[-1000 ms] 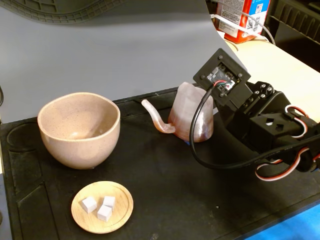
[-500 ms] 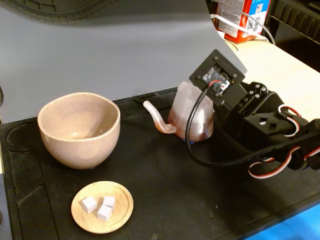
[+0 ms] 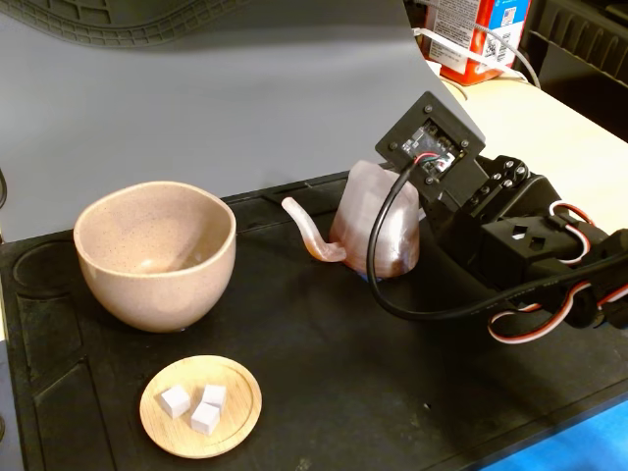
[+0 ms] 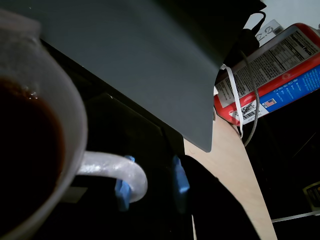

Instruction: Pick up a kettle and pour liquid into a cup.

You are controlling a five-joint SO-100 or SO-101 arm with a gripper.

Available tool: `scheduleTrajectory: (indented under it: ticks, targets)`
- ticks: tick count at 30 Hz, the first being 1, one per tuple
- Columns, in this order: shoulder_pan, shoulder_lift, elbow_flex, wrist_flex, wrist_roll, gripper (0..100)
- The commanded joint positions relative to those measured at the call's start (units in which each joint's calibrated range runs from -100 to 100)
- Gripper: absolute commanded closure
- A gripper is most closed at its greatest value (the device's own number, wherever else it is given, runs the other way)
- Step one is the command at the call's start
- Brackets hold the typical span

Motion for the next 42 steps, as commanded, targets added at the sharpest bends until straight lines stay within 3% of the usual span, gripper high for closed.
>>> scheduleTrajectory:
  ticks: [1,4,15,24,27,42]
  targets:
    - [0.65,-0.54,-1.94,-0.13,0.29,90]
    - [0.42,-0.54,-2.58,-0.22,0.08,100]
    - [-0.11,-0.8,-1.94,-0.04,-0.13,99]
    - [-2.39,-30.07,14.57,7.82,-2.02,99]
    - [-5.81,-36.89,12.58,16.73,-2.07,99]
    - [-9.24,-27.25,-2.49,19.93,-2.02,99]
